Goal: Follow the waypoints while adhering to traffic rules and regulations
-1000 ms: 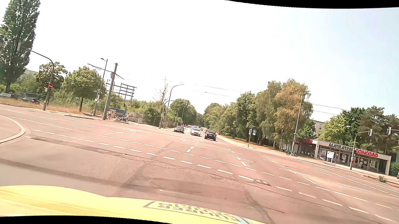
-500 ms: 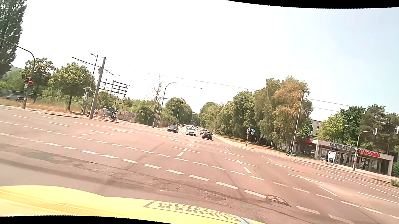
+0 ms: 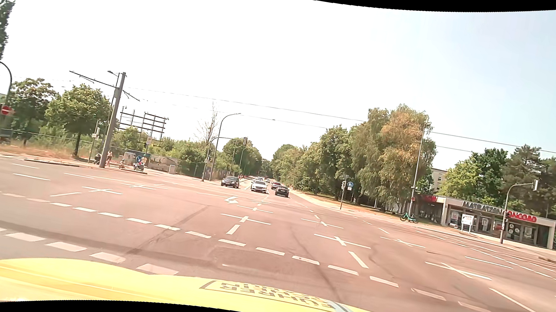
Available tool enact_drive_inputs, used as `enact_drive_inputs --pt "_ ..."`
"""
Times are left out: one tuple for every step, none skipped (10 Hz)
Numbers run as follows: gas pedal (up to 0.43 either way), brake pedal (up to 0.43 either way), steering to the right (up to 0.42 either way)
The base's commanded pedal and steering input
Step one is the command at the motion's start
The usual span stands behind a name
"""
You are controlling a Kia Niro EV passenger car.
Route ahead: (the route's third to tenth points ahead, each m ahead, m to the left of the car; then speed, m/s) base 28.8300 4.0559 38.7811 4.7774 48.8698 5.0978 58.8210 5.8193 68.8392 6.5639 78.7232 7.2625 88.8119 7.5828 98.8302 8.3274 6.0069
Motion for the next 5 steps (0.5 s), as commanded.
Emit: enact_drive_inputs --pt "0.287 0.000 0.022" --pt "0.287 0.000 0.018" --pt "0.287 0.000 0.016" --pt "0.287 0.000 0.015" --pt "0.287 0.000 0.012"
